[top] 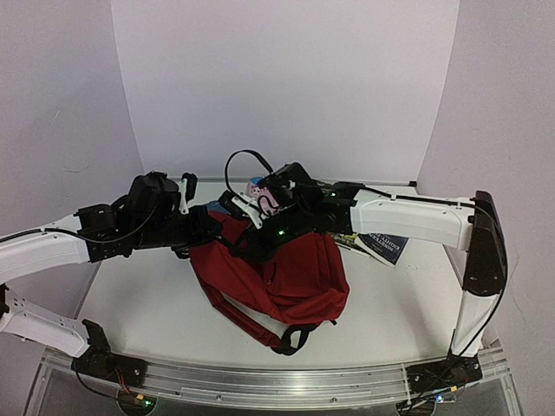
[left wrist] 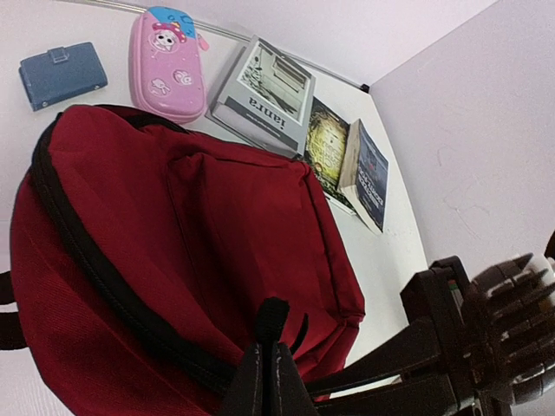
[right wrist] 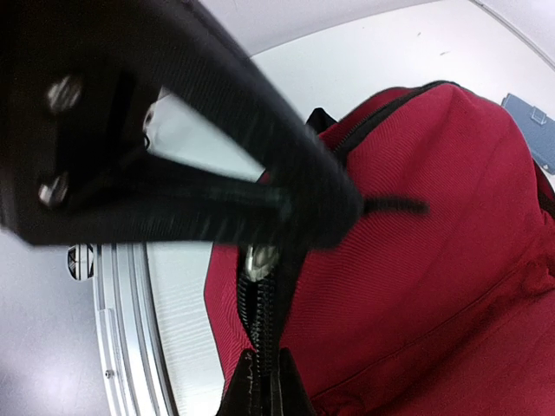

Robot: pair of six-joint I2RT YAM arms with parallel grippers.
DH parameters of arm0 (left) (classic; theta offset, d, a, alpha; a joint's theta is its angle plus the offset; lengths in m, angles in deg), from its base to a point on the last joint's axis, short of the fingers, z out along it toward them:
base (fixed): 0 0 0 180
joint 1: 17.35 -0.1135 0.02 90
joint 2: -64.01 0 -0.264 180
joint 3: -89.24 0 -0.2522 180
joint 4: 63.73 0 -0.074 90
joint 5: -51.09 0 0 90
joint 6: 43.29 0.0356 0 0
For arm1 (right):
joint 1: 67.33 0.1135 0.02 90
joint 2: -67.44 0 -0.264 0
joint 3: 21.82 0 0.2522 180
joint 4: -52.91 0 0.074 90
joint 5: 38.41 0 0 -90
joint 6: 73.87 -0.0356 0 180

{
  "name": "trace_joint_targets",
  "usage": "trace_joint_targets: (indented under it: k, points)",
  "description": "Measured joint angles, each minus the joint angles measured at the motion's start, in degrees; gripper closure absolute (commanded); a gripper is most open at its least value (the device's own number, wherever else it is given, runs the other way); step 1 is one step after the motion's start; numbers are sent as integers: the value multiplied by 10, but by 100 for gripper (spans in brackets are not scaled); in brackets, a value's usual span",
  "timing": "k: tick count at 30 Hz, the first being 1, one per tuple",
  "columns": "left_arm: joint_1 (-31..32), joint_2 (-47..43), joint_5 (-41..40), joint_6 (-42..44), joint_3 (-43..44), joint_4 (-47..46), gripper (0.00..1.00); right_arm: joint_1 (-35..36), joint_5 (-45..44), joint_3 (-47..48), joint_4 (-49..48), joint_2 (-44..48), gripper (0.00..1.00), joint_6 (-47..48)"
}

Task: Pack the student bag
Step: Unzip the student bag at the center of the board.

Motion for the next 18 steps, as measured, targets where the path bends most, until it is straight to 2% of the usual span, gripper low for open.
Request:
trace_joint_targets:
  k: [9,18]
  points:
    - [-14,-17,-80,-43,7,66,100,0,1,-52,46,57,100,57]
    - [-19,-52,-100,-65,4,94,100,-8,-6,-141,123,173,100,137]
